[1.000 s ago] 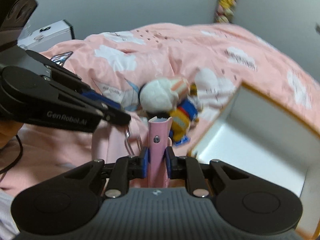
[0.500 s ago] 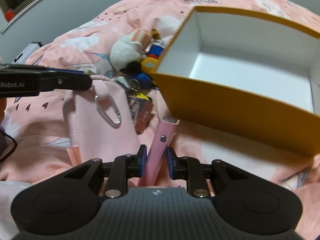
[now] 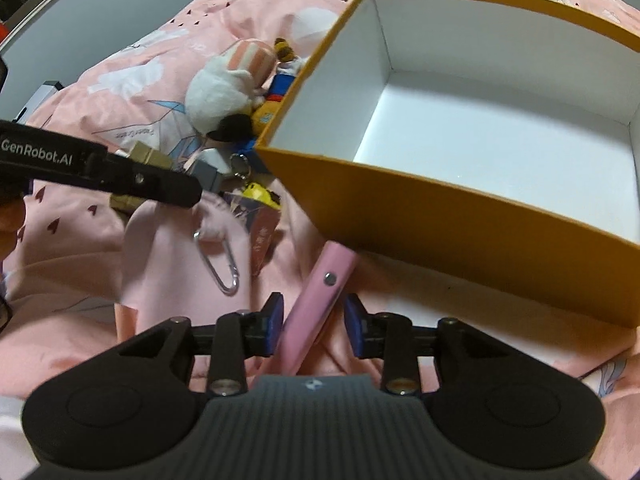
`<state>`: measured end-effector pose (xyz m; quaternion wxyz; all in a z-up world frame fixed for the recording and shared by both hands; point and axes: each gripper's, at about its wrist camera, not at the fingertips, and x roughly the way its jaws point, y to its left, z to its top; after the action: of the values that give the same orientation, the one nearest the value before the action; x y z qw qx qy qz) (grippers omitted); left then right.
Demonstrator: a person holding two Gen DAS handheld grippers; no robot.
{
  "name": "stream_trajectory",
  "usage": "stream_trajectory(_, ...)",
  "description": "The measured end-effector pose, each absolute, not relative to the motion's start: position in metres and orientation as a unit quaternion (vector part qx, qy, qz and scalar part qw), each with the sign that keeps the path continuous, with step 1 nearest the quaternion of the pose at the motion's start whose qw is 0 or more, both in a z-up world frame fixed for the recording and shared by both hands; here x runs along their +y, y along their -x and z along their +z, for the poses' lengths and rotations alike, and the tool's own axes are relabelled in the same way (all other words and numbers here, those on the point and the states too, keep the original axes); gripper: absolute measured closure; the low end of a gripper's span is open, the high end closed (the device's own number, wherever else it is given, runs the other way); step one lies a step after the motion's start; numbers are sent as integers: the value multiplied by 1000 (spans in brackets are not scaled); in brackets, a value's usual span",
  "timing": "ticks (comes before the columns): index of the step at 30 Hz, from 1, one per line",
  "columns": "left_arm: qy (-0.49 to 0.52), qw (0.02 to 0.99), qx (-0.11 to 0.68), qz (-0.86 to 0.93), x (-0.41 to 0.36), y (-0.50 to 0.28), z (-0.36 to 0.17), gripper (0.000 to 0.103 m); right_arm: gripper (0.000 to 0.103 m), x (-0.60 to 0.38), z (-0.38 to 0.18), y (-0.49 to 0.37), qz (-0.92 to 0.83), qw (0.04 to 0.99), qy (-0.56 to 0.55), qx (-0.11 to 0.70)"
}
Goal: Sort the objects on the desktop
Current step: 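Lift the pink card holder off the pile with the right gripper, then grasp the pink strapped pouch with the left gripper while the right holds the card holder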
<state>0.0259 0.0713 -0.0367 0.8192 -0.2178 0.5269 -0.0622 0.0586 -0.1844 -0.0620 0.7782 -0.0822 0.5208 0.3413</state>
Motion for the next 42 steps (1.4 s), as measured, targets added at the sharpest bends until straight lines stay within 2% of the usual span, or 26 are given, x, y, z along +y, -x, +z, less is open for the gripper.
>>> stream_trajectory(1, 217, 817, 532, -54, 72, -25, -38, 49, 66, -184, -63, -60, 341, 777, 78, 523)
stream_trajectory(8, 223, 812, 539, -19, 81, -11, -40, 43, 61, -188, -67, -49, 354, 761, 59, 540)
stream_trajectory(12, 237, 795, 559, -19, 83, -15, -51, 43, 60, -191, -69, -47, 355, 756, 49, 548)
stream_trajectory(17, 232, 791, 566, -13, 85, -26, -52, 43, 55, -193, -58, -69, 335, 779, 39, 528)
stream_trajectory(19, 230, 789, 569, -18, 84, -29, -54, 55, 56, -193, -56, -78, 328, 784, 32, 526)
stream_trajectory(21, 229, 790, 569, -20, 83, -29, -55, 59, 59, -191, -59, -87, 327, 780, 26, 533)
stream_trajectory(22, 227, 792, 567, -21, 83, -28, -54, 60, 73, -191, -62, -89, 326, 777, 22, 539)
stream_trajectory(26, 226, 813, 536, -34, 81, -19, -41, 68, 77, -191, -62, -83, 326, 776, 12, 539)
stream_trajectory(30, 173, 865, 468, -46, 65, -3, -8, 76, 83, -196, -33, -66, 350, 792, -1, 501)
stream_trajectory(35, 53, 925, 372, -45, 29, 17, 18, 79, 84, -187, -1, -38, 378, 823, 50, 421)
stream_trajectory(38, 28, 920, 386, -54, 17, 19, 10, 79, 84, -182, -3, -26, 380, 828, 87, 404)
stream_trajectory(42, -23, 912, 402, -76, 2, 33, -8, 79, 84, -182, -27, -18, 370, 811, 123, 435)
